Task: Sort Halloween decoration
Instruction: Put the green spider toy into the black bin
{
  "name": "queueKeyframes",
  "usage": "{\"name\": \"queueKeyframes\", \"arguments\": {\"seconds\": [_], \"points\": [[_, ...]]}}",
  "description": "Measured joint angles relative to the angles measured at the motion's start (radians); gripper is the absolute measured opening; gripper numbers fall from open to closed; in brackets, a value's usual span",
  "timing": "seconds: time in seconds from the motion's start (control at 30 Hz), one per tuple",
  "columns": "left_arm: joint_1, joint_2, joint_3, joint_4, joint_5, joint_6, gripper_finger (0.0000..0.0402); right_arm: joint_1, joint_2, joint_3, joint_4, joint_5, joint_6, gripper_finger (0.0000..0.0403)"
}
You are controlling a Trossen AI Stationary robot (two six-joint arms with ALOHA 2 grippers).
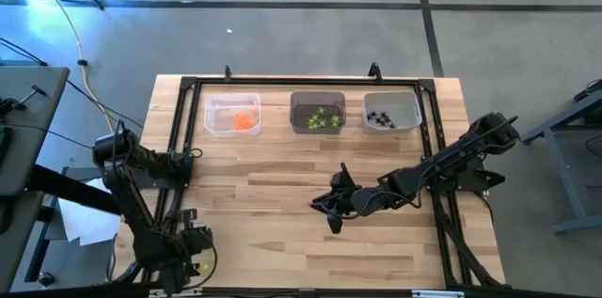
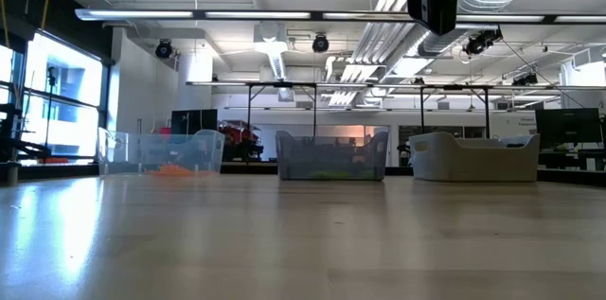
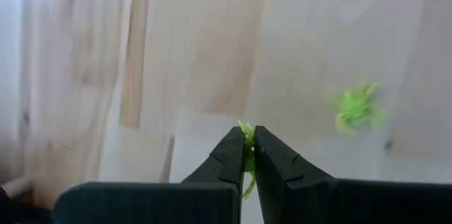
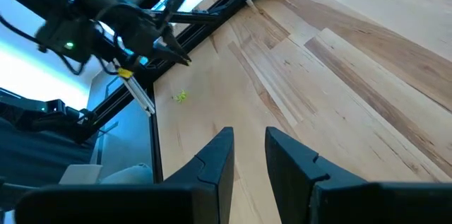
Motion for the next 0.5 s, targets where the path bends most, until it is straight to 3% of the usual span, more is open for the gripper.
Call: {"name": "queueKeyframes", "arguments": {"seconds": [0.27, 0.5], "points": [[0.022, -0.003, 0.118, -0.051, -0.126, 0.148, 0.0008, 0.0, 0.0, 0.0, 0.0, 0.0, 0.0, 0.0078], [0.23, -0.003, 0.11, -0.032, -0.214, 0.466, 0.0008, 0.0, 0.0, 0.0, 0.0, -0.001, 0.0, 0.0078]]}}
